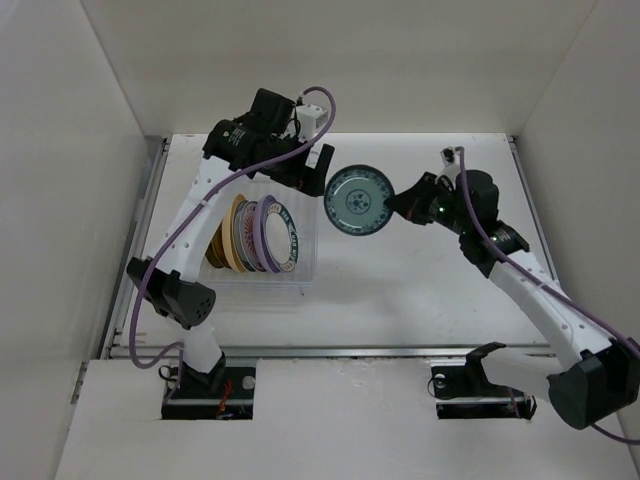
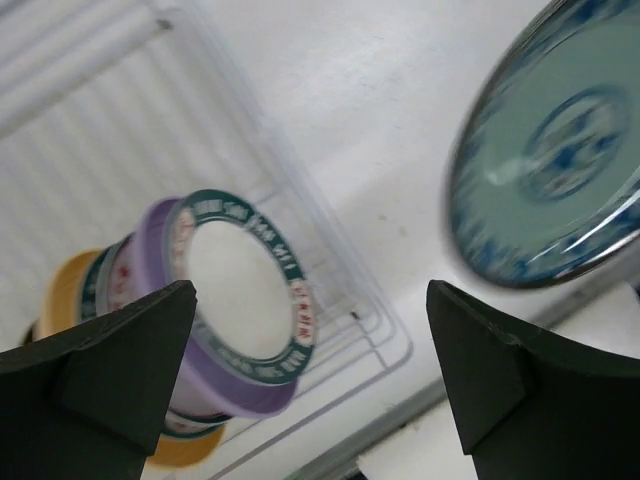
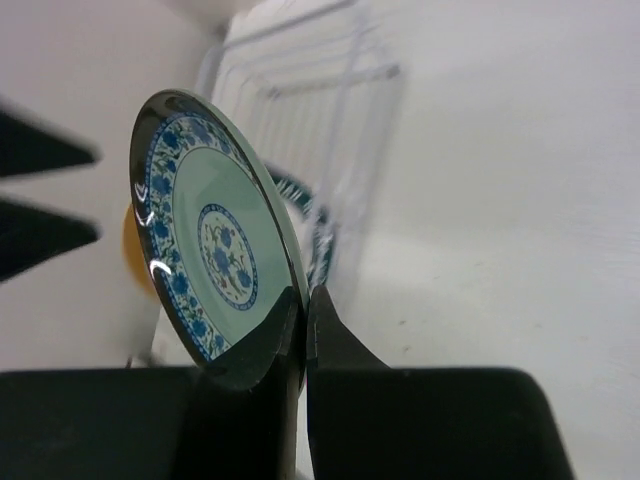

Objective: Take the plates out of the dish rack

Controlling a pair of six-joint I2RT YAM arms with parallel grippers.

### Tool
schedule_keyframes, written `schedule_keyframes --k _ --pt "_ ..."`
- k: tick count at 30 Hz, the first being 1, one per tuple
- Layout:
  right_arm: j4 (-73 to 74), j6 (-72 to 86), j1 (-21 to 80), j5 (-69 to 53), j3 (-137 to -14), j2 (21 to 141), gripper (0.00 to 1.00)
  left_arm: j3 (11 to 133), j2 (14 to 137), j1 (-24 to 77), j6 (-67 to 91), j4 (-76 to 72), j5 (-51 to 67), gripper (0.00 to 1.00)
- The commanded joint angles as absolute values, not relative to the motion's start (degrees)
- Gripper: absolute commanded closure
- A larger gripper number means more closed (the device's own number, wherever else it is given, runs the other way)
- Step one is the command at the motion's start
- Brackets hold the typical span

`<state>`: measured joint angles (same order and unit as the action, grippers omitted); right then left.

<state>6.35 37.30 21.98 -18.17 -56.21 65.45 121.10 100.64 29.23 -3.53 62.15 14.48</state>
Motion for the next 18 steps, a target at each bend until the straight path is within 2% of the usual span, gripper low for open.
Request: schedule_keyframes --k 1,4,7,8,10,12,18 --pt "15.44 45.06 18.38 4.50 -55.91 59.69 1.00 120.94 94.57 29.18 -1.76 59.33 -2.14 0.00" --pt "19.76 51.12 16.18 13.69 -53.71 57.75 1.00 119.19 93.87 29.18 -2.80 60.54 -6.49 0.00" --pt "21.97 55.01 13.10 20.20 -49.49 56.61 1.00 118.04 95.53 29.18 -6.06 63.62 -4.49 0.00" --pt "22.76 57.72 12.23 21.08 -48.53 56.60 1.00 118.04 96.23 29.18 -6.76 66.33 -2.31 0.13" --pt "22.76 59.93 9.94 22.32 -45.63 57.12 1.00 118.65 96.77 29.18 -8.34 68.20 -0.36 0.29" --pt "20.93 61.79 8.36 22.94 -43.61 57.91 1.00 118.65 97.90 29.71 -8.88 69.25 0.17 0.38" --pt "6.87 62.31 4.05 17.14 -36.74 63.88 1.00 114.26 101.33 30.76 -10.37 71.02 -4.65 0.35"
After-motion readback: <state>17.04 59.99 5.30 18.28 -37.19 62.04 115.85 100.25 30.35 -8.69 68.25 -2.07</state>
